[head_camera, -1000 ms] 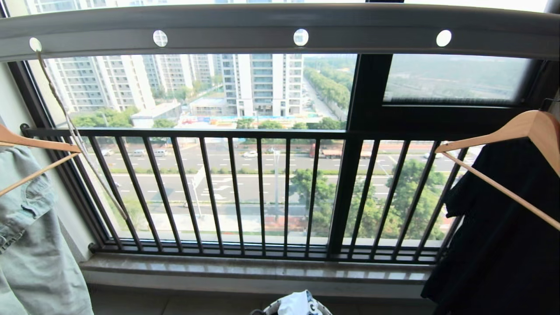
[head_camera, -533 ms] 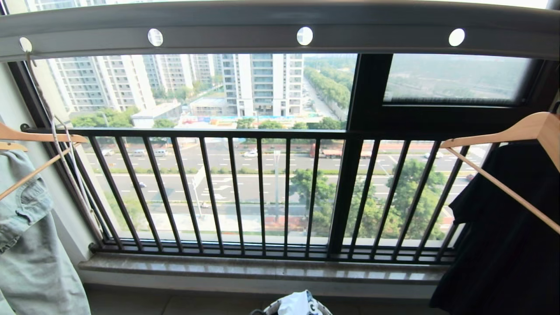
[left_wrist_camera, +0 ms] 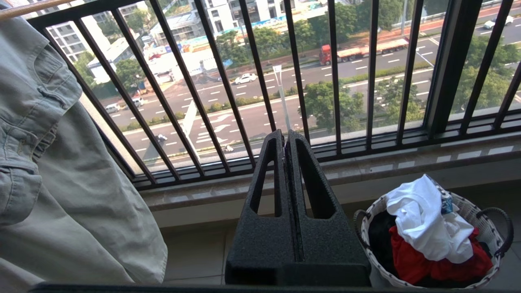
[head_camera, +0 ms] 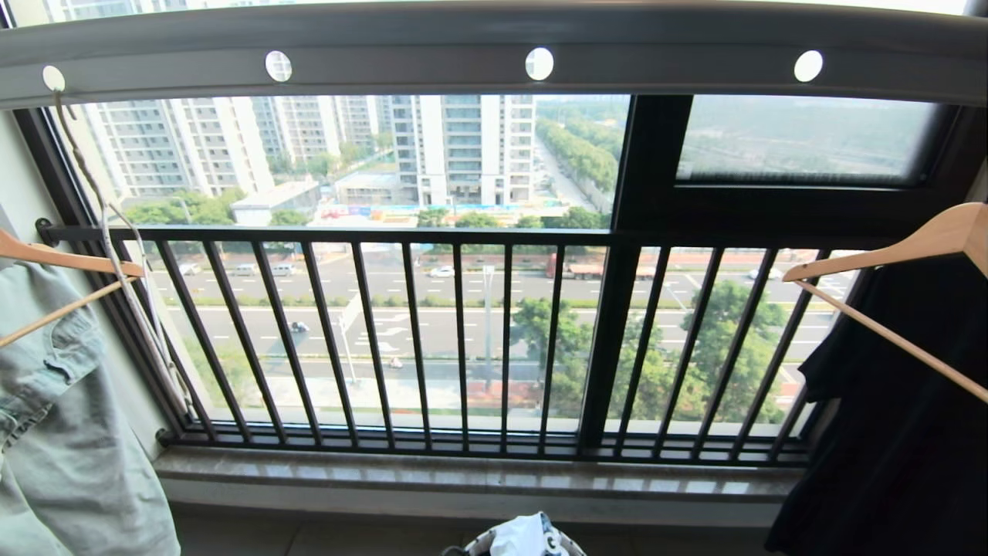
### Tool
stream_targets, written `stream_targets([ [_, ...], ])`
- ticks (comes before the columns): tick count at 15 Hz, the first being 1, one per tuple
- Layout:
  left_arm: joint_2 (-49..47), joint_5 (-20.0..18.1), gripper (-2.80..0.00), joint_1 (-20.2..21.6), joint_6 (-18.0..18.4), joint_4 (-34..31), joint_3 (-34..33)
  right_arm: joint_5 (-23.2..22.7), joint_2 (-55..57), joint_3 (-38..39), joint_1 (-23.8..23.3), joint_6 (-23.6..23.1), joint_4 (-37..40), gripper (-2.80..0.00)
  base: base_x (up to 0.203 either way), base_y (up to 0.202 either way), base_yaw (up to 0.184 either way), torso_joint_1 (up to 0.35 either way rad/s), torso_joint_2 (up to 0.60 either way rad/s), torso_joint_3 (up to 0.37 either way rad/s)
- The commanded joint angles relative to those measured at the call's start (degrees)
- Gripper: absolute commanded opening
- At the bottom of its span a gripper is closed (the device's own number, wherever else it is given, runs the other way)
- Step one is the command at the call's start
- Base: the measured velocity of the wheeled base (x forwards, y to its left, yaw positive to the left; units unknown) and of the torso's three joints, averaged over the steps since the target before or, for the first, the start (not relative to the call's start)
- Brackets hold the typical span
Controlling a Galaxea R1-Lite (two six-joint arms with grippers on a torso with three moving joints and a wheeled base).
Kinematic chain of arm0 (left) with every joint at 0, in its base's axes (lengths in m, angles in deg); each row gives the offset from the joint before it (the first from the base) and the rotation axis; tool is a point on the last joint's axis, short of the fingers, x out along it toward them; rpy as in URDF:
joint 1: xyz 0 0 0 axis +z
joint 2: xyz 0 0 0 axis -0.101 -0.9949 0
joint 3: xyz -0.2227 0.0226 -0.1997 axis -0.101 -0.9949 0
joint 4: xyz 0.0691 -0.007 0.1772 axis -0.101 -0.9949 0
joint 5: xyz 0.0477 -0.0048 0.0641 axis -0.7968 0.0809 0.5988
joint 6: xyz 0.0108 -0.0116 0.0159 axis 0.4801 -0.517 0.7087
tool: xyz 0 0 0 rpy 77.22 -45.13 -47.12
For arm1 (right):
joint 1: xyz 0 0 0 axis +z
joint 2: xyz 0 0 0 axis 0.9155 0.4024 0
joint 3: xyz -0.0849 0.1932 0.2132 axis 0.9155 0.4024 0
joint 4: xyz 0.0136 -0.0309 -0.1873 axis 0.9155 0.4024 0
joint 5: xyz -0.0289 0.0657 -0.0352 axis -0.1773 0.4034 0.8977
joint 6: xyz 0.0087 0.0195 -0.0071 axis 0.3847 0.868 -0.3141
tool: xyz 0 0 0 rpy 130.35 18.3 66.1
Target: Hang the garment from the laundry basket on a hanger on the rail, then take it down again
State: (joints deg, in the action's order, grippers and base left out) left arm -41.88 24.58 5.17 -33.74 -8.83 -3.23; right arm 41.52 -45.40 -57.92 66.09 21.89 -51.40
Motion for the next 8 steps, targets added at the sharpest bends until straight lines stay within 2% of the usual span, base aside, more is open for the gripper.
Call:
stream_targets([
  [1, 0.05, 0.11, -2.80, 0.01, -0.59, -0.04, -0.17, 0.12, 0.11, 0.05, 0.01, 0.17, 1.14, -2.80, 0.000, 0.000, 0.000, 0.000, 0.00, 0.000],
  [5, 0.05, 0.11, -2.80, 0.01, -0.66, -0.04, -0.17, 0.12, 0.11, 0.01, 0.04, 0.19, 1.27, -2.80, 0.000, 0.000, 0.000, 0.000, 0.00, 0.000],
  [8, 0.05, 0.19, -2.80, 0.01, -1.11, -0.04, -0.25, 0.13, 0.11, -0.04, 0.36, 2.42, 1.47, -2.80, 0.000, 0.000, 0.000, 0.000, 0.00, 0.000],
])
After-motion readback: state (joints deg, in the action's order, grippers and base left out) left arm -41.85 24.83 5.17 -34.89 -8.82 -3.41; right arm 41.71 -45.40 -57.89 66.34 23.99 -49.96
